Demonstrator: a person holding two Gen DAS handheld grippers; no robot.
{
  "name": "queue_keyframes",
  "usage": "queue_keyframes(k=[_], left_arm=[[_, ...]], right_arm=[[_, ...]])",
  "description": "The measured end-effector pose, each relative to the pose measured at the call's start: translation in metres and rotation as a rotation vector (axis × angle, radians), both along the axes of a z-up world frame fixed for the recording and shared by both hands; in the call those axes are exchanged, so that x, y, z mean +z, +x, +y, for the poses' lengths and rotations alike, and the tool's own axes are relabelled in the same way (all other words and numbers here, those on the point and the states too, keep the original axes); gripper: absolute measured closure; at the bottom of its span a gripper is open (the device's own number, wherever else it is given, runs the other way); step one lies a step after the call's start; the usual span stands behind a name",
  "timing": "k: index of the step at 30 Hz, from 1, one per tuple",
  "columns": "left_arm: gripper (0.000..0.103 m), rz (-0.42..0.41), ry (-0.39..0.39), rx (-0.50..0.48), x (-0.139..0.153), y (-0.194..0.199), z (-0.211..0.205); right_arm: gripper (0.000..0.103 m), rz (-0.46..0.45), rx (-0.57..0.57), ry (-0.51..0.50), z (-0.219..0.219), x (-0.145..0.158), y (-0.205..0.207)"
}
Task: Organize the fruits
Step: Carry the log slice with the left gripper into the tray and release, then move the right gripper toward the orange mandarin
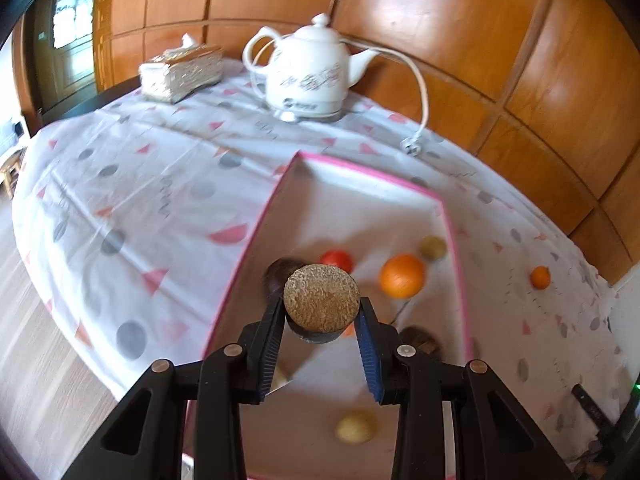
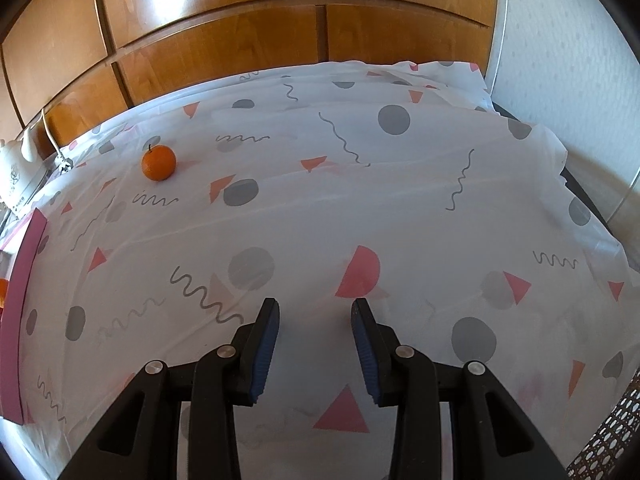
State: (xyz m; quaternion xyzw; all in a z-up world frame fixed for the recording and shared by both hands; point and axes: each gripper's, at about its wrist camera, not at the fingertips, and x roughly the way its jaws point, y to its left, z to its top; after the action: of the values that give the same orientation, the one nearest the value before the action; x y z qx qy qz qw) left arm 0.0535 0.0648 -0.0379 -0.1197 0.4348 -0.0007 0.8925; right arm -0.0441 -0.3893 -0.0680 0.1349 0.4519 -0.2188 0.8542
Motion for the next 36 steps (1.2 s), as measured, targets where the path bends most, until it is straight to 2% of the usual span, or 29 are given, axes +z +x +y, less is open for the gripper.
queue_keyframes(k=[11,13,15,23,36], left_arm=[[0.065,0.030,-0.020,0.001,-0.016,-0.006,0.004],[0.062,0.023,-0.011,-0.005,-0.015,-0.006,0.002],[0.052,0.011,0.003,0.004,-0.013,-0.008,0.001],[0.052,-0.027,0.021,0.029,-0.002,-0.013,0.003],[0.049,-0.038,0.021,0.035,0.003,-0.019,0.002]], right_arm=[[0.065,0.012,0.018,-0.033,0.013,0.006,0.002],[0.065,0.015,0.018,-0.035,0.013,0.005,0.002],[0.065,0.017,0.017,-0.035,0.013,0.005,0.002],[0.065,0.018,0.023,-0.037,0.016,0.005,0.003],[0.065,0.018,0.052,-0.032,0.023,0.006,0.007]])
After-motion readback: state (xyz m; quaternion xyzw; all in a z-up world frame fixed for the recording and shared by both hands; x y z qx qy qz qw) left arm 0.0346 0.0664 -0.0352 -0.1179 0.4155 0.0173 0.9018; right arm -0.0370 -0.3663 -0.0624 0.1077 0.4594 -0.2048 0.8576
